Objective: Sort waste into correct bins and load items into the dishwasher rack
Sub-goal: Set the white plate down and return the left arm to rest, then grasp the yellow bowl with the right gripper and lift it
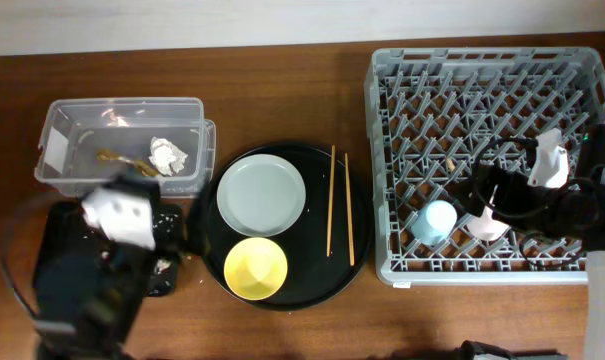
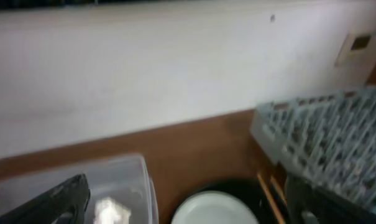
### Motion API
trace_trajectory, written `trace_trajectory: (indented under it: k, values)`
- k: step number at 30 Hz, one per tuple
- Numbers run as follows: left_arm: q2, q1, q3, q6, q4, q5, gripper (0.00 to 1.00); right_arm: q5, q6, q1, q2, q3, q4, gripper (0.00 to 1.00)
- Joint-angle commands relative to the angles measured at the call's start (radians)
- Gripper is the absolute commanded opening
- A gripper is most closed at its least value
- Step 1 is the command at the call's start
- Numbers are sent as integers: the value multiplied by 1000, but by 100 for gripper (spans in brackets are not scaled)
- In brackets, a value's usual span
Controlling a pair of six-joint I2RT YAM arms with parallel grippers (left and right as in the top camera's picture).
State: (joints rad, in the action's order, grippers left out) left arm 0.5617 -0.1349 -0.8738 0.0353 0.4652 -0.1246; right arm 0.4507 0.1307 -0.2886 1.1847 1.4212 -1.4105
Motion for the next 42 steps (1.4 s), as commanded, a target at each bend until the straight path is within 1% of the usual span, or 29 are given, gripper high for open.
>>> trace_trajectory:
  k: [1, 5, 10, 12, 15, 17, 18, 23, 26, 27, 37, 38, 40, 42]
  values:
    - [-237, 18, 237, 10, -66, -18, 99, 9, -3, 0, 0, 4, 0, 99]
    - [-427, 46, 399, -44, -92, -22, 99, 9, -3, 0, 0, 4, 0, 98]
    - [-559, 73, 542, -50, -117, -33, 99, 9, -3, 0, 0, 4, 0, 99]
    - [-556, 72, 606, -46, -182, -33, 99, 9, -3, 0, 0, 4, 0, 99]
    - [-557, 72, 734, -46, -358, -40, 99, 9, -3, 0, 0, 4, 0, 99]
    - [-557, 72, 842, -46, -536, -72, 99, 9, -3, 0, 0, 4, 0, 99]
    - [-557, 70, 867, -46, -570, -89, 99, 9, -3, 0, 0, 4, 0, 99]
    - [-557, 72, 864, -46, -544, -89, 99, 9, -3, 0, 0, 4, 0, 99]
    - [-557, 72, 864, -46, -412, -89, 99, 9, -3, 0, 0, 4, 0, 99]
    - [-551, 72, 864, -46, -403, -88, 99, 9, -3, 0, 0, 4, 0, 99]
    - [-548, 72, 863, -46, -401, -89, 99, 9, -2, 0, 0, 4, 0, 99]
    - [-548, 72, 863, -46, -401, -89, 99, 12, 34, 0, 0, 4, 42, 99]
    - [-548, 72, 863, -46, -401, -89, 99, 20, 42, 0, 0, 4, 105, 99]
    - [-548, 72, 863, -46, -401, -89, 99, 109, 50, 3, 0, 4, 138, 98]
